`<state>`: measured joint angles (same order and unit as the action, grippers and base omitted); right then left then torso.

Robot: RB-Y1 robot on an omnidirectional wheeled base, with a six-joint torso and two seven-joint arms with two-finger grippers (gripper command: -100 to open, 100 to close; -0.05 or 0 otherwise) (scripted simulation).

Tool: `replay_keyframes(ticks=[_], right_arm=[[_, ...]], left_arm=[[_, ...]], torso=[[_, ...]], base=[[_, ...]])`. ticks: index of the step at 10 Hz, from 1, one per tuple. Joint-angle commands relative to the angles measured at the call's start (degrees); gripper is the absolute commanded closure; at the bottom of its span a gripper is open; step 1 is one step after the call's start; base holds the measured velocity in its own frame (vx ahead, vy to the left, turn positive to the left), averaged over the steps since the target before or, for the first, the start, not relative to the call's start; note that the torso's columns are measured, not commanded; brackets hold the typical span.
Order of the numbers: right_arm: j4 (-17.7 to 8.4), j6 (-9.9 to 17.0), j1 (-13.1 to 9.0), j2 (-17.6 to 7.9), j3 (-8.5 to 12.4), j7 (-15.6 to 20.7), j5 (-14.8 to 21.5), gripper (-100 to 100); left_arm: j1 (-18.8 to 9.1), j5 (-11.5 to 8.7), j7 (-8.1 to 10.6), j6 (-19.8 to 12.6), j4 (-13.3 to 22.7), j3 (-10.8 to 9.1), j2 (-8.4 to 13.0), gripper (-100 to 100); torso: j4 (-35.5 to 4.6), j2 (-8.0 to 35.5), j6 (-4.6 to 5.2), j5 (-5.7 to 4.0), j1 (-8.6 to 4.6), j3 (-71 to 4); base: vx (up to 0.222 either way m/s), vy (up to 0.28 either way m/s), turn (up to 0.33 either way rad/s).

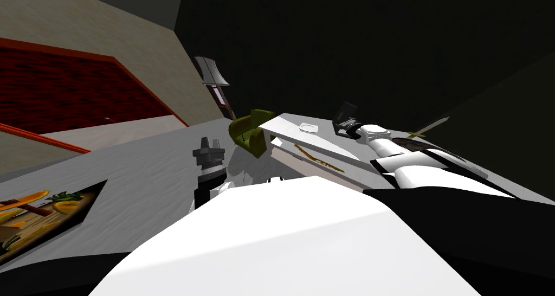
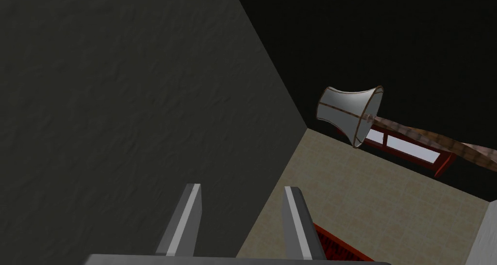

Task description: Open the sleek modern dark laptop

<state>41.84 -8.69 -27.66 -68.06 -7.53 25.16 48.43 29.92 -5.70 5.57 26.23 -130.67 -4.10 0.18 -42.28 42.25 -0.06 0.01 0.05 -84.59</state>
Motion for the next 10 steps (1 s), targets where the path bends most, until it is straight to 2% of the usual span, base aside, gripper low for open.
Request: replay_keyframes(ticks=[1,2,3,4,6,7,8,9,10], right_arm=[[-2.4,2.2,0.0,-3.7,-2.0,-0.8,0.8,-100],[-2.4,2.2,0.0,-3.7,-2.0,-0.8,0.8,-100],[-5.2,2.7,-0.9,-5.1,-2.2,-0.3,1.7,-100],[-5.2,2.7,-0.9,-5.1,-2.2,-0.3,1.7,-100],[-10.0,3.6,-2.5,-7.6,-2.7,0.5,3.1,-100],[-11.4,4.0,-3.1,-8.7,-2.9,0.9,3.7,-100],[-9.1,4.0,-1.9,-8.7,-2.9,0.5,3.7,-100],[-9.4,4.0,-2.3,-8.7,-2.9,0.5,3.7,-100],[-11.3,4.0,-3.1,-8.7,-2.9,0.9,3.7,-100]], left_arm=[[0.0,0.0,0.00,0.0,0.0,0.00,0.0,0],[0.0,0.0,0.00,0.0,0.0,0.00,0.0,0],[0.0,0.0,0.00,0.0,0.0,0.00,0.0,0],[0.0,0.0,0.00,0.0,0.0,0.00,0.0,0],[0.0,0.0,0.00,0.0,0.0,0.00,0.0,0],[0.0,0.0,0.00,0.0,0.0,0.00,0.0,0],[0.0,0.0,0.00,0.0,0.0,0.00,0.0,0],[0.0,0.0,0.00,0.0,0.0,-0.01,0.0,0],[0.0,0.0,0.00,0.0,0.0,-0.01,0.0,0]], torso=[[0.0,0.0,0.09,0.01,0.01,0.0],[0.0,0.0,0.06,0.02,0.03,0.0],[0.0,0.0,0.05,0.00,-0.03,0.0],[0.0,0.0,0.05,0.00,-0.03,0.0],[0.0,0.1,0.04,-0.03,-0.09,0.0],[0.0,0.0,0.05,0.03,-0.03,0.0],[0.0,0.0,0.08,0.03,0.01,0.0],[0.0,0.0,0.05,-0.01,-0.06,0.0],[0.0,0.1,0.03,-0.02,-0.12,0.0]], base=[[0.033,0.044,0.112],[0.035,0.038,0.065],[0.037,0.043,0.109],[0.031,0.031,0.066],[0.030,0.036,0.152],[0.052,0.048,0.116],[0.044,0.031,0.021],[0.018,0.015,-0.013],[0.000,0.006,0.005]])
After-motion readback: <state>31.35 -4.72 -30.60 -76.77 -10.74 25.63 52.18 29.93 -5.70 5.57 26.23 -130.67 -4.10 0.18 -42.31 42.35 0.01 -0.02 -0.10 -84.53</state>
